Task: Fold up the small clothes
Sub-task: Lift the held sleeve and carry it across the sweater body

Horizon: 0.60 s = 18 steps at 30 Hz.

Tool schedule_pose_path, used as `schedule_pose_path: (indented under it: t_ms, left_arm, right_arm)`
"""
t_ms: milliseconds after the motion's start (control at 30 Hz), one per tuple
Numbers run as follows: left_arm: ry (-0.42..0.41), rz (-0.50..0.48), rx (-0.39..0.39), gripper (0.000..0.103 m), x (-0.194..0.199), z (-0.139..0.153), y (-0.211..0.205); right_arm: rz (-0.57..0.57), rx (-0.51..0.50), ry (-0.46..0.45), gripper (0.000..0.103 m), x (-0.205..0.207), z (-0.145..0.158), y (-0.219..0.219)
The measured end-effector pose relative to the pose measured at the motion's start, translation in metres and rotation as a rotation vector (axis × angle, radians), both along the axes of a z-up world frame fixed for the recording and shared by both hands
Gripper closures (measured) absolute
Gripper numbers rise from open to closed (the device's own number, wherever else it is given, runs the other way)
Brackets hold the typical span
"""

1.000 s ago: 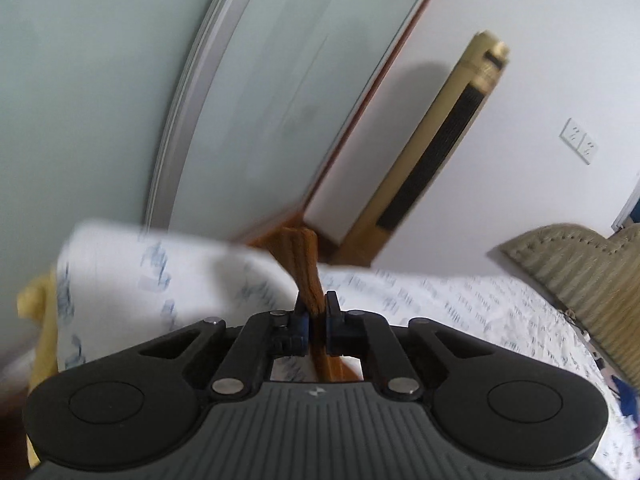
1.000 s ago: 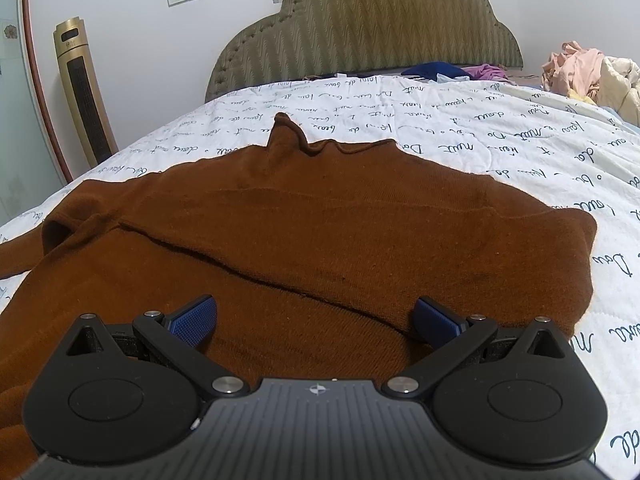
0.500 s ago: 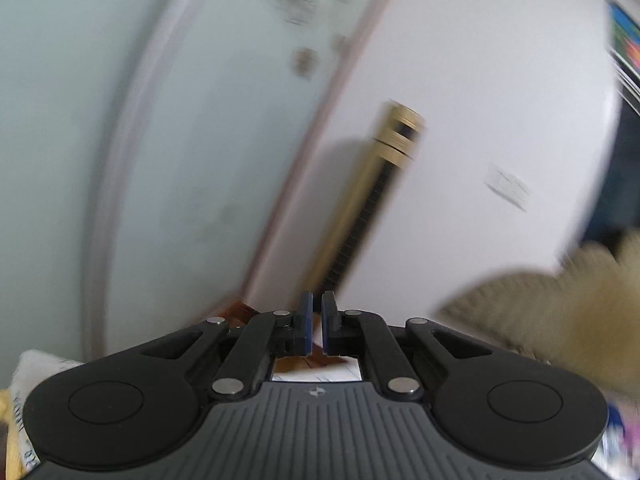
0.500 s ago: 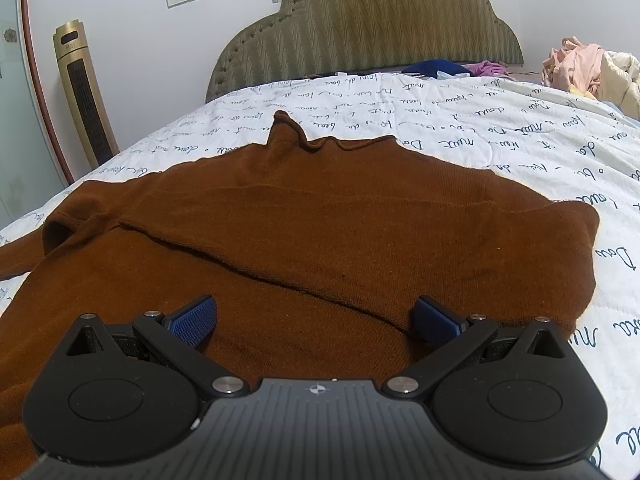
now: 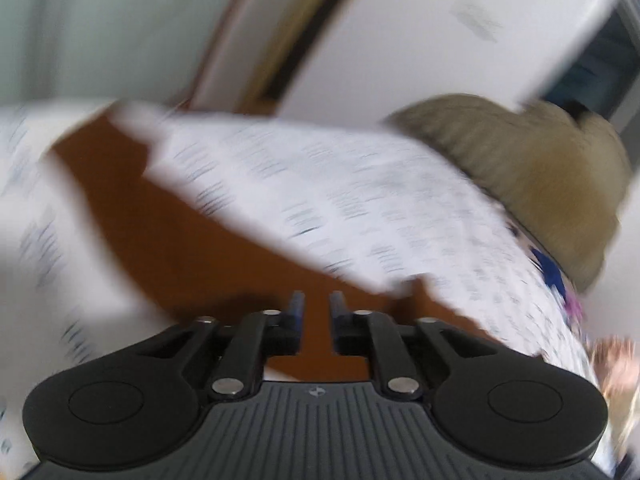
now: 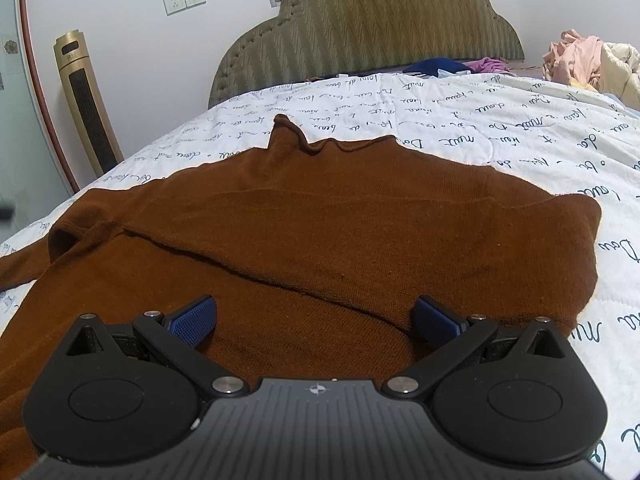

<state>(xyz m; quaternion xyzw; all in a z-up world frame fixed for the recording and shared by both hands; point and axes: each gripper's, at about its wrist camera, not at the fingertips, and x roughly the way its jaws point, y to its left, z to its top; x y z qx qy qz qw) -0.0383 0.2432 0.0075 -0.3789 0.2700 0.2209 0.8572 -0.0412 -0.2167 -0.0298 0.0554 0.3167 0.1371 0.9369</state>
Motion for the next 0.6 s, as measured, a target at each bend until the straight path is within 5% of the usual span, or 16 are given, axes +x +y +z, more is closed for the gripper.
schedule_pose_path:
  t_ms: [167, 267, 300, 533, 567, 600]
  left_arm:
    - [-0.057, 0.085, -0.1, 0.058, -0.046, -0.028, 0.043]
    - [-0.111, 0.154, -0.137, 0.021, -0.064, -0.027, 0.062]
    - [-0.135, 0.197, -0.163, 0.02, -0.068, -0.029, 0.072]
    - [-0.158, 0.264, -0.248, 0.022, -0.054, -0.033, 0.108]
    - [-0.153, 0.274, -0.241, 0.035, -0.051, -0.031, 0.108]
    - [-0.14, 0.284, -0.233, 0.071, -0.051, -0.027, 0.11]
  right_arm:
    - [0.0, -0.004, 0.0, 0.0, 0.0, 0.0, 0.002]
    - [0.0, -0.013, 0.002, 0.0, 0.0, 0.0, 0.003]
    - [0.0, -0.018, 0.002, 0.0, 0.0, 0.0, 0.003]
    - [0.0, -0.039, 0.003, 0.0, 0.0, -0.001, 0.007]
    - [0.0, -0.042, 0.003, 0.0, 0.0, -0.001, 0.007]
    - [0.0, -0.043, 0.003, 0.0, 0.0, -0.001, 0.008]
